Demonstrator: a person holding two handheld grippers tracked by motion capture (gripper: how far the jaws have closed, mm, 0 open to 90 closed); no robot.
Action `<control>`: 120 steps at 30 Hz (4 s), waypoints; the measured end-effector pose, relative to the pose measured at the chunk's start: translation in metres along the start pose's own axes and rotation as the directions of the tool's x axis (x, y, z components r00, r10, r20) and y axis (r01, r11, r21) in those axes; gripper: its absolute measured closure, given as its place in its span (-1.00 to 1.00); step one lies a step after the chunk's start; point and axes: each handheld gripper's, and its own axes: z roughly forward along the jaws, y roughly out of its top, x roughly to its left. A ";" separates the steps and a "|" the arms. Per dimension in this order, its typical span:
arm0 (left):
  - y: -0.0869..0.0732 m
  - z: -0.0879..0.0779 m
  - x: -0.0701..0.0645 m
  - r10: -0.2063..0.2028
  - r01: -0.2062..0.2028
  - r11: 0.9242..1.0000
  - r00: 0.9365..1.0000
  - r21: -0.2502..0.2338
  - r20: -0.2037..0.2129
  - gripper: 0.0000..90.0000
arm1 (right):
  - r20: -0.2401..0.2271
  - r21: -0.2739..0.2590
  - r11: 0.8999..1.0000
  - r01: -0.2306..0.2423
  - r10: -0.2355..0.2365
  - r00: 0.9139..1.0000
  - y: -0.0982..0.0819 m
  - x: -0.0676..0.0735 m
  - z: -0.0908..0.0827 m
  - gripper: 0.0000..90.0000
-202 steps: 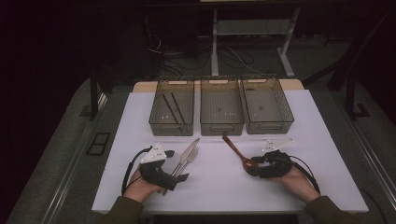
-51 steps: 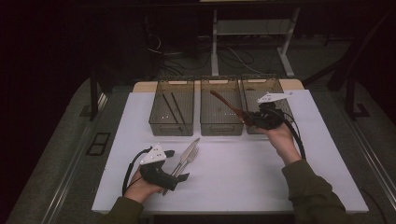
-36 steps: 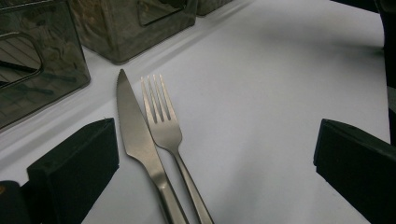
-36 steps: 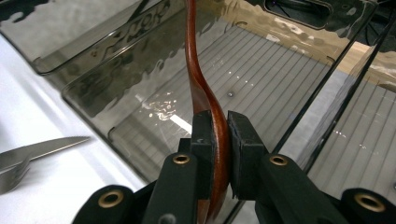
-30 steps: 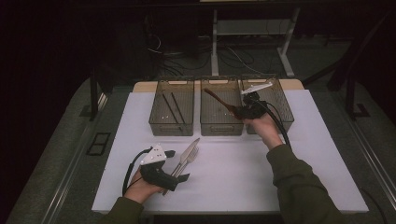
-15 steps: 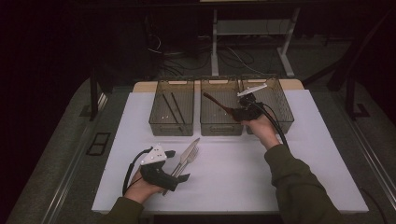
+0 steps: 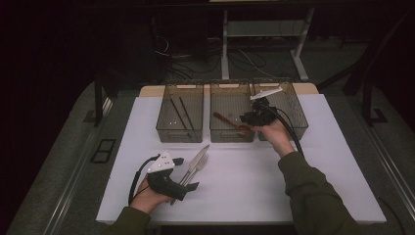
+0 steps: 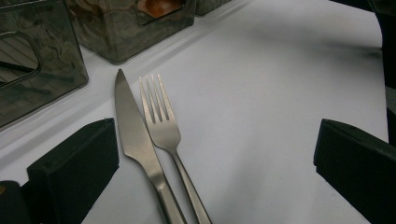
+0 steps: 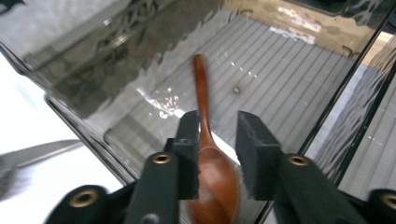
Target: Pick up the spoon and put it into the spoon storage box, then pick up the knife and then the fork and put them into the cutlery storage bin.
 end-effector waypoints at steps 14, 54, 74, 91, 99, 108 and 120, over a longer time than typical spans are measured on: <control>-0.001 -0.001 0.002 -0.008 0.008 1.000 1.000 0.004 0.001 -1.00 | -0.121 -0.085 0.996 0.005 -0.015 0.993 -0.013 0.000 -0.039 -0.09; 0.001 -0.001 0.000 -0.001 0.001 1.000 1.000 0.016 -0.026 -1.00 | -0.137 -0.152 0.988 0.022 -0.043 0.990 -0.141 0.001 -0.100 -0.56; 0.003 -0.005 0.000 -0.018 0.019 1.000 0.999 0.024 -0.049 -0.83 | -0.126 -0.184 0.982 0.050 -0.074 0.989 -0.190 0.002 -0.120 -0.60; 0.006 -0.003 0.011 -0.073 0.081 0.993 0.993 0.090 -0.088 0.67 | -0.128 -0.161 0.985 0.064 -0.085 0.988 -0.190 0.004 -0.116 -0.60; 0.007 0.018 0.013 -0.057 0.075 0.984 0.992 0.163 -0.115 0.97 | -0.126 -0.159 0.985 0.064 -0.084 0.989 -0.190 0.004 -0.116 -0.60; 0.006 0.032 0.011 -0.024 0.056 0.975 0.989 0.216 -0.146 0.97 | -0.125 -0.161 0.985 0.068 -0.089 0.988 -0.190 0.004 -0.116 -0.60; 0.005 0.036 0.010 -0.022 0.059 0.975 0.986 0.216 -0.167 0.97 | -0.119 -0.162 0.984 0.074 -0.094 0.988 -0.190 0.005 -0.116 -0.60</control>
